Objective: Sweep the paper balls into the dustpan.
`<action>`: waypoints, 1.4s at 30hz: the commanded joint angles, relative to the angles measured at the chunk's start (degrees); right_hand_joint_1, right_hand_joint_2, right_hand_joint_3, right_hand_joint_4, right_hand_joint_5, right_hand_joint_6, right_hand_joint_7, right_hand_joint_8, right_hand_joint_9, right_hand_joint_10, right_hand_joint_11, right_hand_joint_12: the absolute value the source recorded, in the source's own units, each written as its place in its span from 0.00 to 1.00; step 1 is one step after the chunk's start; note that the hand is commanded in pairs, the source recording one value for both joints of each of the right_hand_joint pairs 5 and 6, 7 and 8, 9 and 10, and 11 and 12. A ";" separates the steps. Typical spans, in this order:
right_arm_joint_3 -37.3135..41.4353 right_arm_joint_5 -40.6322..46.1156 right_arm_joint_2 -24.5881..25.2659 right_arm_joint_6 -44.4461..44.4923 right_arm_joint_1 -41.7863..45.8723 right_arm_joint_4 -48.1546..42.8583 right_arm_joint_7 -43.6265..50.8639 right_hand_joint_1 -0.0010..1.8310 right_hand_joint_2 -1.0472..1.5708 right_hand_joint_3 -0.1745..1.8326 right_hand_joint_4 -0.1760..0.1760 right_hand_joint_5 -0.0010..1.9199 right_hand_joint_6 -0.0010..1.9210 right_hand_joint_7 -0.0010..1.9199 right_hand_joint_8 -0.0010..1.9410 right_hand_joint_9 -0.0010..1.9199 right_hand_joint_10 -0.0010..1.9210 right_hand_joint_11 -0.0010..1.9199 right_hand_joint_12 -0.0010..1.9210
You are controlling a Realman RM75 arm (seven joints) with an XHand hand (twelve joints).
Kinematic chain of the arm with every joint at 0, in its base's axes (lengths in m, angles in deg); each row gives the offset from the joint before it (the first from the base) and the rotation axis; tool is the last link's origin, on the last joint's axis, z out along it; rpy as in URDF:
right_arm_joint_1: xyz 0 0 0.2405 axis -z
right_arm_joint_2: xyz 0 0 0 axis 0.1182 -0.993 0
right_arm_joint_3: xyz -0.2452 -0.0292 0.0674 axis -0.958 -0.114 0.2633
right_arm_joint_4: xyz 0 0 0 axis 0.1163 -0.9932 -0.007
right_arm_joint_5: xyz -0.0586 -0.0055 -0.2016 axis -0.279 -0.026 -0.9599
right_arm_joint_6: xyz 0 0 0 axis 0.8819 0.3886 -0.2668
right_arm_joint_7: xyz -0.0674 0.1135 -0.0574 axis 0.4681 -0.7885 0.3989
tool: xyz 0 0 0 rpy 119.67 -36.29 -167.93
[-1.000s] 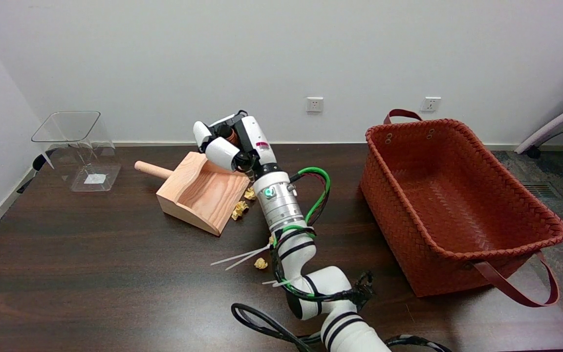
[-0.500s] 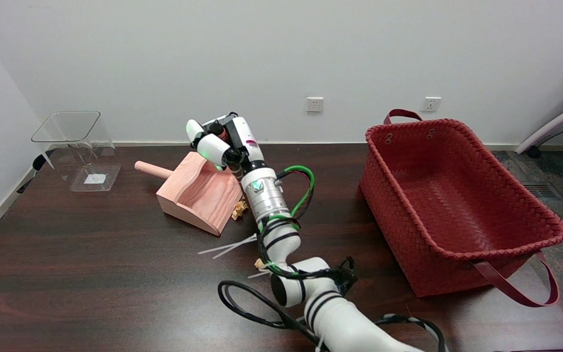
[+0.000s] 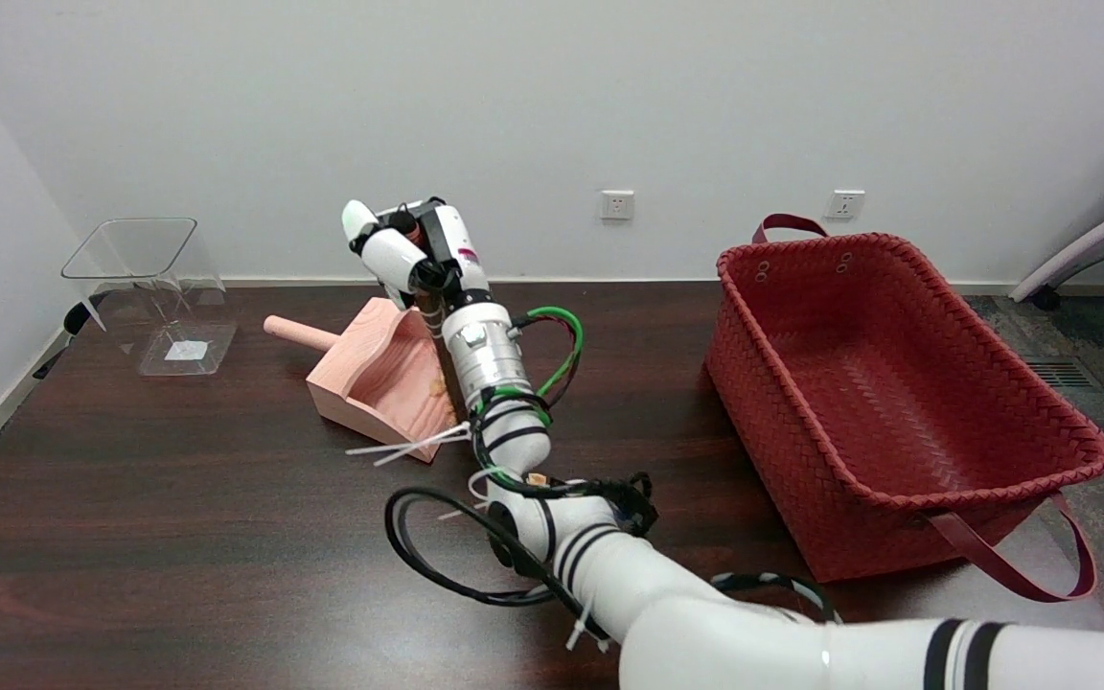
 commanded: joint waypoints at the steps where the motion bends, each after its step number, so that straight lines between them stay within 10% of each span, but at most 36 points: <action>1: 16.83 -0.16 0.80 -14.78 -14.41 20.88 5.92 0.54 1.00 0.50 0.50 1.00 1.00 1.00 0.99 1.00 1.00 1.00 1.00; 26: 13.36 -0.32 0.34 -27.66 -14.08 21.73 7.60 0.54 1.00 0.37 0.50 1.00 1.00 1.00 0.99 1.00 1.00 1.00 1.00; 42: 6.70 -0.32 -9.87 -30.50 -9.49 18.29 7.51 0.56 1.00 0.47 0.50 1.00 1.00 1.00 0.99 1.00 1.00 1.00 1.00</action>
